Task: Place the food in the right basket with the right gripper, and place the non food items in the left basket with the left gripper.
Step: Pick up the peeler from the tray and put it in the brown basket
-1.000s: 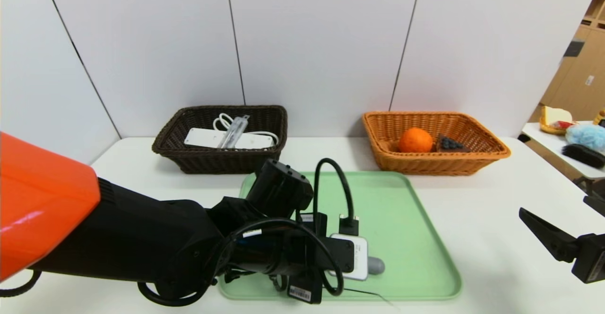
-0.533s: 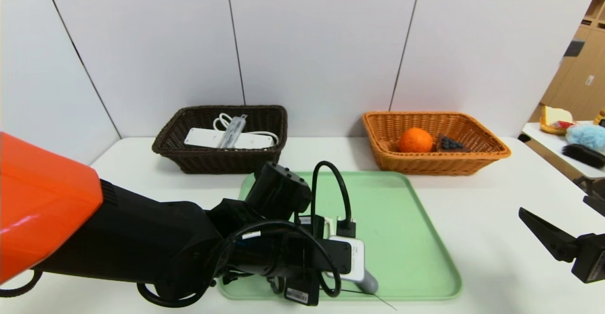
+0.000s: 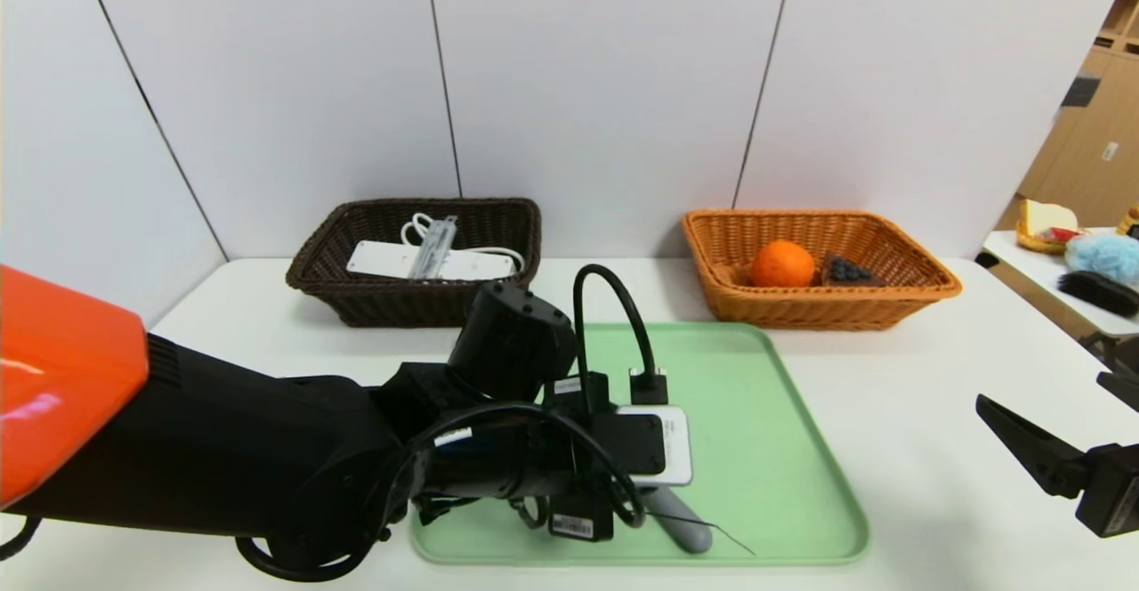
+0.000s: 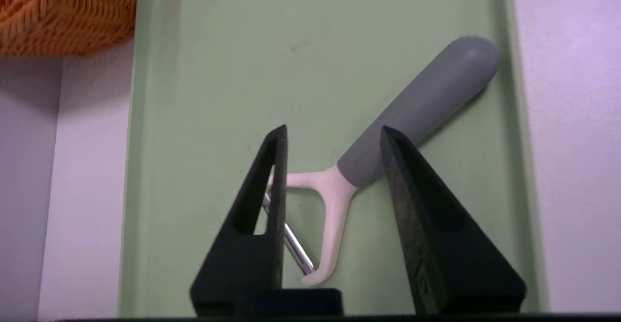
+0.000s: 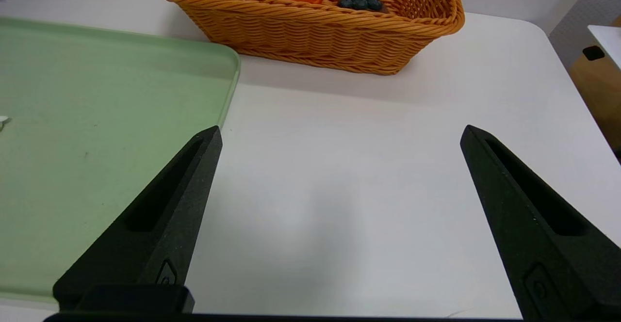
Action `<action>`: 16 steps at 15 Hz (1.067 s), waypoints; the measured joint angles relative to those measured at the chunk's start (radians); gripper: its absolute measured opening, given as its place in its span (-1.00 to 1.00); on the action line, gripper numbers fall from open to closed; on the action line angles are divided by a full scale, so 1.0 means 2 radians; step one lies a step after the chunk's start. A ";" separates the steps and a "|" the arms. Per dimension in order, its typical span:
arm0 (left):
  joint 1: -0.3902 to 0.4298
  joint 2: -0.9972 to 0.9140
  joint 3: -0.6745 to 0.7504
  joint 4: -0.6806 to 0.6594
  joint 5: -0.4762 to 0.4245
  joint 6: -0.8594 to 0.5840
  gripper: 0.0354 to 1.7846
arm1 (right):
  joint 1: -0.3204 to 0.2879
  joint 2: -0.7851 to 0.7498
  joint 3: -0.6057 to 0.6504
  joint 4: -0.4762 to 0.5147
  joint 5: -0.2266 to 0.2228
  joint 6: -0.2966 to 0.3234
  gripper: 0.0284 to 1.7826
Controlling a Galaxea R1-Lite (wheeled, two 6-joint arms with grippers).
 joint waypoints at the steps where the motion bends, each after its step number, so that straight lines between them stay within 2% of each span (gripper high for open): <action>1: 0.000 -0.001 0.002 -0.002 -0.013 0.001 -0.05 | 0.000 0.000 0.000 0.000 0.000 0.000 0.90; 4: 0.001 -0.011 -0.001 0.024 -0.024 0.021 0.26 | 0.000 -0.001 0.004 -0.001 0.000 0.000 0.90; 8: 0.001 -0.027 -0.038 0.152 -0.025 0.078 0.52 | 0.000 -0.003 0.006 -0.002 0.000 0.001 0.90; 12: 0.005 -0.009 -0.136 0.292 -0.025 0.125 0.67 | 0.000 -0.005 0.007 -0.001 0.000 0.006 0.90; 14: 0.007 0.012 -0.167 0.309 -0.025 0.132 0.73 | 0.000 -0.008 0.007 -0.001 0.001 0.008 0.90; 16: 0.009 0.027 -0.180 0.316 -0.025 0.133 0.77 | 0.001 -0.010 0.007 -0.001 0.011 0.008 0.90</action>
